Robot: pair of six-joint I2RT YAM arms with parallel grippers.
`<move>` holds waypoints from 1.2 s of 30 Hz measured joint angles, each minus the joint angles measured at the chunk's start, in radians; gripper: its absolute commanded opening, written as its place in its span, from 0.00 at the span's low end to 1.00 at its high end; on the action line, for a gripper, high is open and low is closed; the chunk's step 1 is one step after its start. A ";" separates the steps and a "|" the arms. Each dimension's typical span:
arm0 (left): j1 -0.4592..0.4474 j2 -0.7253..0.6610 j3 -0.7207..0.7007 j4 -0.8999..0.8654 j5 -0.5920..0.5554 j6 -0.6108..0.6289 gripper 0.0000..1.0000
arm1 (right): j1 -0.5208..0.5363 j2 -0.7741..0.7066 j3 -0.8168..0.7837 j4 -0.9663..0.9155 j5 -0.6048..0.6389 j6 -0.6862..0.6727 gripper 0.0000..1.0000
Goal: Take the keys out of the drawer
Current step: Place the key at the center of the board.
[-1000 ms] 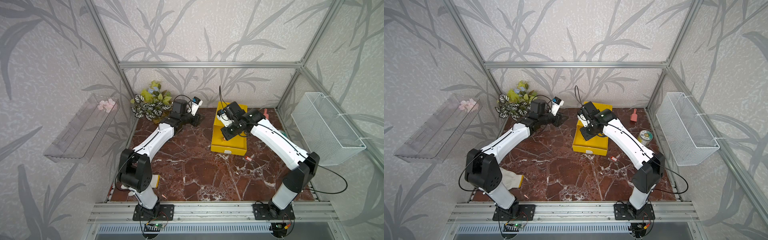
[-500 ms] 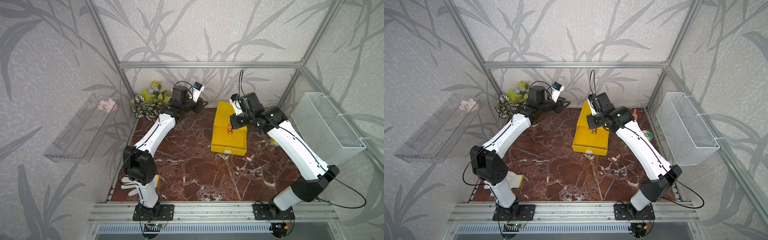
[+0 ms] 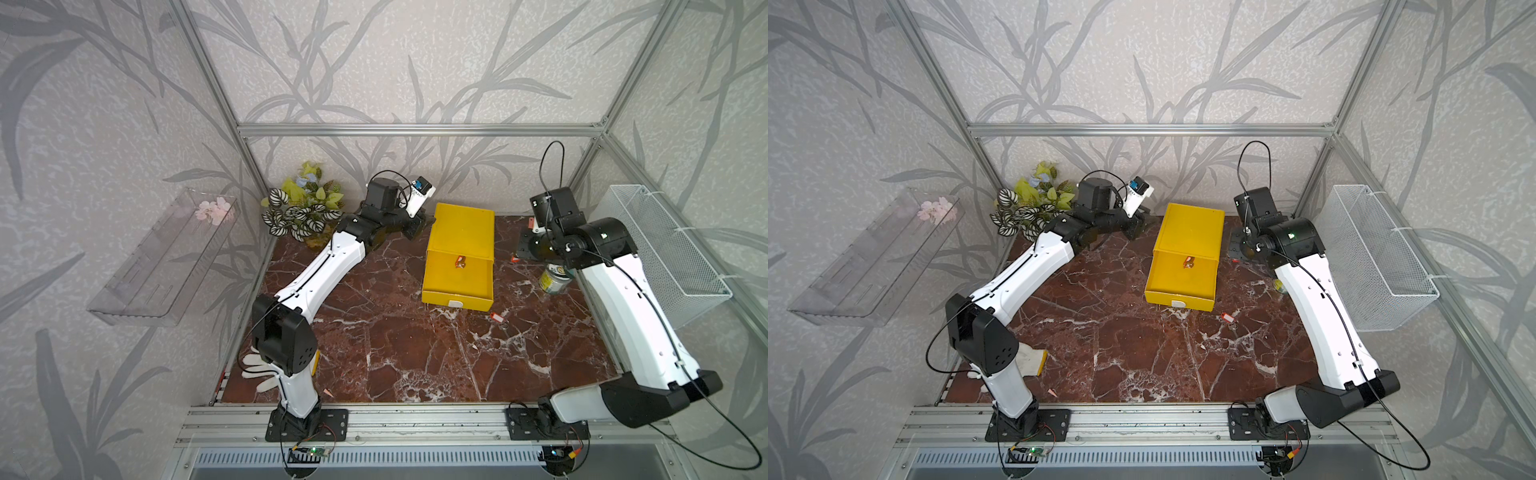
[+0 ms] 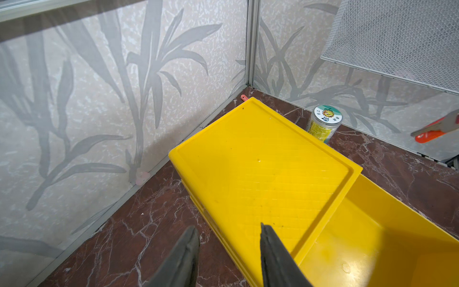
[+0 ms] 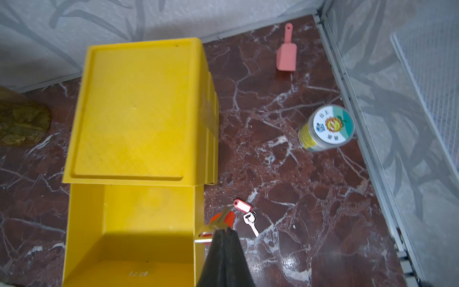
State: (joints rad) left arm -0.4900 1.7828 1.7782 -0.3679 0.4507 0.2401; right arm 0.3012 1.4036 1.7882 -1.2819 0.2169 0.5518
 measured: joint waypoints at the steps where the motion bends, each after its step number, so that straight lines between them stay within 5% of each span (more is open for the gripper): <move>1: -0.008 -0.003 0.000 -0.012 -0.001 0.012 0.43 | -0.024 -0.020 -0.050 -0.002 -0.010 0.014 0.00; 17: -0.070 -0.005 0.052 -0.096 0.068 0.089 0.43 | -0.151 -0.160 -0.817 0.223 -0.193 0.273 0.00; 36: -0.077 -0.005 0.051 -0.104 0.057 0.107 0.44 | -0.214 0.014 -0.835 0.344 -0.233 0.300 0.00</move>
State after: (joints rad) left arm -0.5674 1.7782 1.8297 -0.4717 0.5076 0.3473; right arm 0.0875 1.4181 0.9531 -0.9379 -0.0158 0.8520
